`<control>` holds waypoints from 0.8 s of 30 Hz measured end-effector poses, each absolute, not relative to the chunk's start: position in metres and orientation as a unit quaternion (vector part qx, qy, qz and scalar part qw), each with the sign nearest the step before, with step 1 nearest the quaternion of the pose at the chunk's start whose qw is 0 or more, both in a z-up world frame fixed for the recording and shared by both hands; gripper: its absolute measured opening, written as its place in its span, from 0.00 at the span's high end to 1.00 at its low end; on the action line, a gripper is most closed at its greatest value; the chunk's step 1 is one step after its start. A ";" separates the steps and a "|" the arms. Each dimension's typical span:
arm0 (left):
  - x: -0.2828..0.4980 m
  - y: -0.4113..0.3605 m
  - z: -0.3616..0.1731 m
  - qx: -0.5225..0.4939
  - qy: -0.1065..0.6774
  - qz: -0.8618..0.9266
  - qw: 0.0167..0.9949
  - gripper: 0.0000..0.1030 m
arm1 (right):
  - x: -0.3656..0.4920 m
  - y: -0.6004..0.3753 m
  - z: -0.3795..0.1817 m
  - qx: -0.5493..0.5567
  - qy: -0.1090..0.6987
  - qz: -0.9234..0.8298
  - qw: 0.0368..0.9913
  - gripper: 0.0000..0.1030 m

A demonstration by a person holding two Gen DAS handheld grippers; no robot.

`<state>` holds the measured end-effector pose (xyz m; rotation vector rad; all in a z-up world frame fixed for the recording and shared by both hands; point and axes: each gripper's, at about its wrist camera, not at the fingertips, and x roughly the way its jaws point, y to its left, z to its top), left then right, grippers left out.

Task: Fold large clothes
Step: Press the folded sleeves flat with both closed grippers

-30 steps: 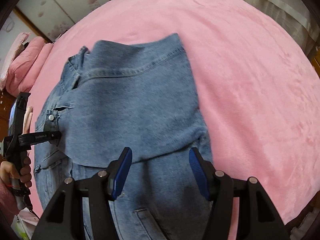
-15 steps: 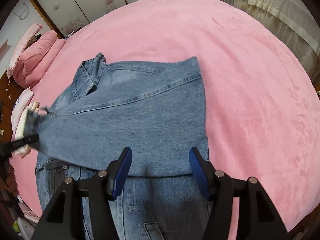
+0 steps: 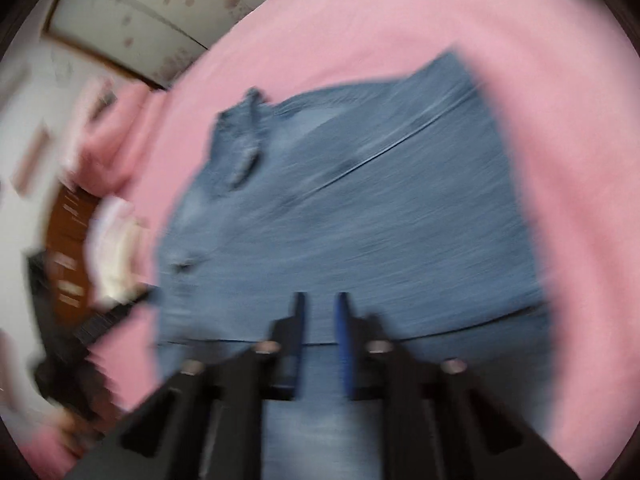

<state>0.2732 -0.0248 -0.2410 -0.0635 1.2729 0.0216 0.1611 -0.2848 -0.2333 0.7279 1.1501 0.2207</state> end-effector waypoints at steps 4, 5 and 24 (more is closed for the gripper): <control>0.278 -0.051 -0.289 -0.031 0.652 -0.023 0.757 0.94 | 0.179 -0.242 -0.262 0.392 0.535 0.138 0.736 1.00; 0.279 -0.053 -0.299 -0.042 0.660 -0.027 0.749 0.94 | 0.185 -0.228 -0.272 0.385 0.550 0.141 0.727 1.00; 0.293 -0.018 -0.310 0.054 0.661 0.024 0.748 0.98 | 0.143 -0.336 -0.249 0.145 0.542 -0.117 0.819 1.00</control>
